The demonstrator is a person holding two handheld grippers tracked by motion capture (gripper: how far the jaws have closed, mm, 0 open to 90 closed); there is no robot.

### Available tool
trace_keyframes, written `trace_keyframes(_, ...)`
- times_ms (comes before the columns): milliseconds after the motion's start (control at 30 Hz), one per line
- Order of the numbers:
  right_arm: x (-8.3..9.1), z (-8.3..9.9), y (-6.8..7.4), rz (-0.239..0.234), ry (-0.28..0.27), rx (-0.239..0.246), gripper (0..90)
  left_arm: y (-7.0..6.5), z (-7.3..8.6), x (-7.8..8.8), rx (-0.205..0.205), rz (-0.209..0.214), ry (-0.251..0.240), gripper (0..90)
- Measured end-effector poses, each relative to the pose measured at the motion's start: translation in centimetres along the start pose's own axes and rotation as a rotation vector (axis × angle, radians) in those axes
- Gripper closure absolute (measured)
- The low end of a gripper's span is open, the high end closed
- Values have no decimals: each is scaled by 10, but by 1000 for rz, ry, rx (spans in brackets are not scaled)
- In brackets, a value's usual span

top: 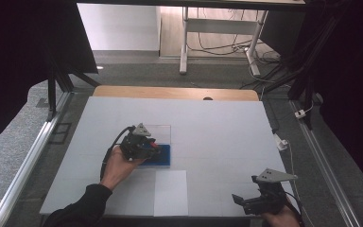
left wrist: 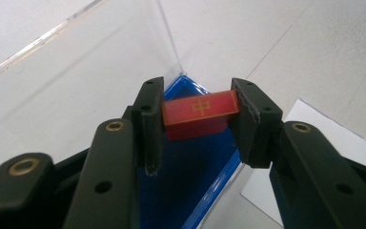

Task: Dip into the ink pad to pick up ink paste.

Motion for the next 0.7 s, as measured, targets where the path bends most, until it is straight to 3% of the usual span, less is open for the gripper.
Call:
trace_keyframes(267,0,0,0,-1,2,0,0,0,-7,-14,26,-3,28,577)
trace_keyframes(700,-1,0,0,-4,4,3,0,4,-6,-41,23,-25,94,577)
Point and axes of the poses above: each handheld gripper's, and its own axes: x roughly backward along the jaws, z roughly out of its underside, y roughly to its left, the point moved 4 cm from there along -x, roughly forward along the jaws, and after that the axes turned 8 degrees about z, right-handed, at the moved point
